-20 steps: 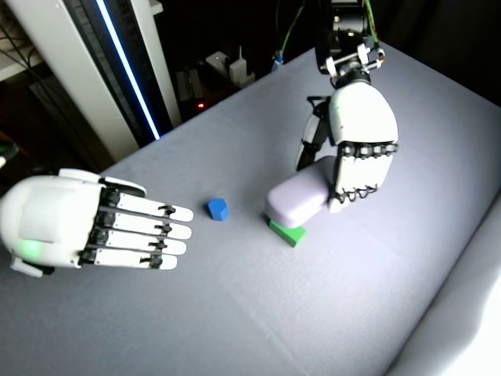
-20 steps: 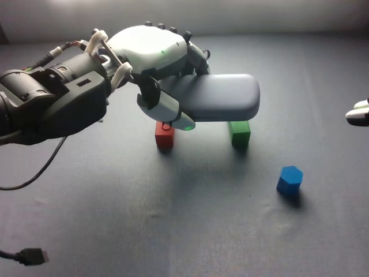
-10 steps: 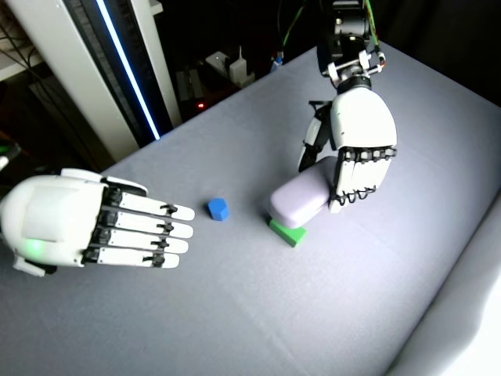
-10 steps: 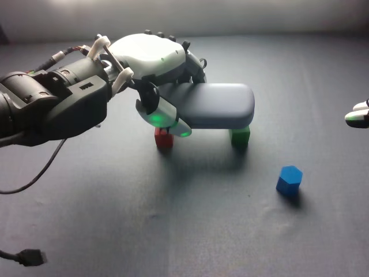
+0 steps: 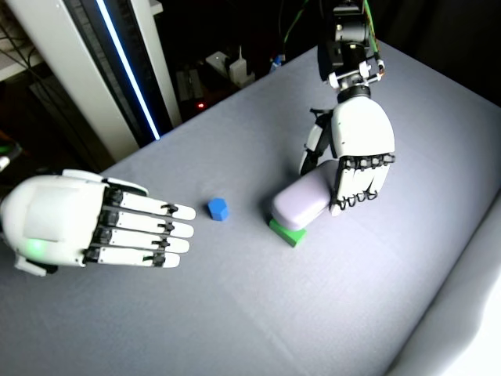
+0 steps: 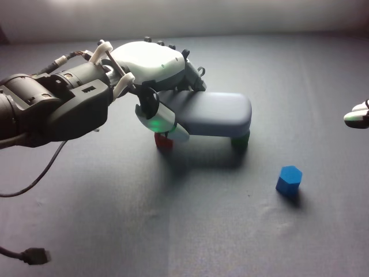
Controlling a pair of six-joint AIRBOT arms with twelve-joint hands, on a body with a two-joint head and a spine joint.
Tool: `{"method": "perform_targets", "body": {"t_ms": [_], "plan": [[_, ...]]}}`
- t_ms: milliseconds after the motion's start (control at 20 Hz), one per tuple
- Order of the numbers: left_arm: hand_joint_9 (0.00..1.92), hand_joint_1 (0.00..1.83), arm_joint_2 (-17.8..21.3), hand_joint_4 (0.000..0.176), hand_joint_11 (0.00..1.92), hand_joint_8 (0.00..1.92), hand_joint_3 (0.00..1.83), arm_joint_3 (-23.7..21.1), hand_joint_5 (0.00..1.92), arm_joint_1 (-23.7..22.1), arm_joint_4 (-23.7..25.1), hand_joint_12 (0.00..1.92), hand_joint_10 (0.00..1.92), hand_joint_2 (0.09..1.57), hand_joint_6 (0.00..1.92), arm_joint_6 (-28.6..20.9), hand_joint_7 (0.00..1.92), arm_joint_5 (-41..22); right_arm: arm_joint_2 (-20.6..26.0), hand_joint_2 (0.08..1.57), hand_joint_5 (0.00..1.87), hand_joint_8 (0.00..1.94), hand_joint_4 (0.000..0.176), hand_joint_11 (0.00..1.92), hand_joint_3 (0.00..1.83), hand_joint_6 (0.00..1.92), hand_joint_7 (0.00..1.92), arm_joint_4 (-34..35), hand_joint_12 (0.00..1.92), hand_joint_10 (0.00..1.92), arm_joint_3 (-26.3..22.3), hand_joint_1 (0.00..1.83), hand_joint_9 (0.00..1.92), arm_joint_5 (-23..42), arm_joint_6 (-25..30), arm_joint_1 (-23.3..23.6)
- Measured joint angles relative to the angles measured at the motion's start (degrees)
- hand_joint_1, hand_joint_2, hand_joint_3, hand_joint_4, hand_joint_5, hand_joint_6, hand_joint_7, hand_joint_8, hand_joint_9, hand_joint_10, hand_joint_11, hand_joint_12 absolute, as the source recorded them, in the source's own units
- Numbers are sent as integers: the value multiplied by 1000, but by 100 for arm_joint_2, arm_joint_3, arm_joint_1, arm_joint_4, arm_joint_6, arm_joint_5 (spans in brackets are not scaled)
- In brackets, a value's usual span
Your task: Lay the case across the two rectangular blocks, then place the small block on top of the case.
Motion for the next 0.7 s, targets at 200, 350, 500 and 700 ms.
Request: {"method": "perform_targets", "body": {"t_ms": [200, 350, 500, 700], "plan": [[948, 925, -35, 0, 645, 0, 0, 28, 780, 0, -42, 937, 5, 952, 0, 0, 889, 7, 0, 1324, 497, 2, 0, 143, 0, 3, 462, -11, 826, 3, 2, 736, 458, -2, 2, 0], [937, 945, -42, 0, 636, 0, 0, 42, 721, 0, -44, 1023, 0, 912, 0, 0, 860, 7, 0, 1325, 491, 0, 0, 140, 0, 1, 450, -13, 817, 1, 13, 716, 448, -2, 9, 0], [904, 973, -59, 0, 590, 0, 0, 42, 652, 0, -61, 1077, 2, 884, 0, -2, 813, 2, -7, 1327, 500, 4, 0, 156, 1, 2, 459, -22, 820, 7, 13, 710, 459, -2, 11, 0], [871, 966, -59, 0, 529, 0, 0, 39, 603, 0, -68, 1128, 0, 868, 0, -2, 749, -70, -11, 1328, 482, 3, 0, 132, 0, 2, 431, -22, 810, 4, 13, 715, 434, -2, 17, 0]]}}
